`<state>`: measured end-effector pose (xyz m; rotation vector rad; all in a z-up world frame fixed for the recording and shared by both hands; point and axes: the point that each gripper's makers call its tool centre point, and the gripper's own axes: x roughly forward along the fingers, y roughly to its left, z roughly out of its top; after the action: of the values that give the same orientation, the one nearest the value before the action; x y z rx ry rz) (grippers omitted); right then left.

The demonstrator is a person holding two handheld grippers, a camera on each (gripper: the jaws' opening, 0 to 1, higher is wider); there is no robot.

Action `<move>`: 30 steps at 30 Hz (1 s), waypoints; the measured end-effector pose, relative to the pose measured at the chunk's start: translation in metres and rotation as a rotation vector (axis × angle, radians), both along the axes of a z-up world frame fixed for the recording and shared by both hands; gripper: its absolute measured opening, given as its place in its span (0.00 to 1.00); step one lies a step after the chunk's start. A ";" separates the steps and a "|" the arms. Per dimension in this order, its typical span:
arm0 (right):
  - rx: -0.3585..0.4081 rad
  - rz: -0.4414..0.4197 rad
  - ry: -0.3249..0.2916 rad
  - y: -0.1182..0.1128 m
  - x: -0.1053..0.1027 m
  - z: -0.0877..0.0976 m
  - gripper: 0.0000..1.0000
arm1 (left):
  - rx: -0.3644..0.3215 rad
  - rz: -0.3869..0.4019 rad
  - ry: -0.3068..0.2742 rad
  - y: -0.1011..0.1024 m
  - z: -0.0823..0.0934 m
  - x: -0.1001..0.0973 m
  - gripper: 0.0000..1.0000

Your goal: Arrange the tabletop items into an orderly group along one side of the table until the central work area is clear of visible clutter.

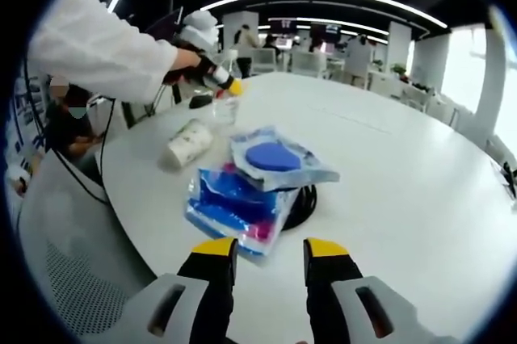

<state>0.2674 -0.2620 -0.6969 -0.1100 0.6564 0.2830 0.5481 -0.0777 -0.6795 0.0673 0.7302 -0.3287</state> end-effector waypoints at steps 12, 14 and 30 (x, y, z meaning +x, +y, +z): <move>-0.002 -0.003 0.006 -0.001 -0.001 -0.002 0.30 | -0.011 0.025 -0.001 0.009 -0.006 -0.003 0.39; -0.002 -0.003 0.007 -0.001 -0.001 -0.001 0.30 | -0.001 0.023 -0.001 0.010 -0.008 -0.005 0.39; -0.019 0.007 0.012 -0.002 -0.002 -0.002 0.28 | 0.004 -0.021 -0.025 0.010 -0.010 -0.013 0.40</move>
<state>0.2654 -0.2638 -0.6993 -0.1294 0.6707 0.2845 0.5349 -0.0674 -0.6893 0.0832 0.7059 -0.3457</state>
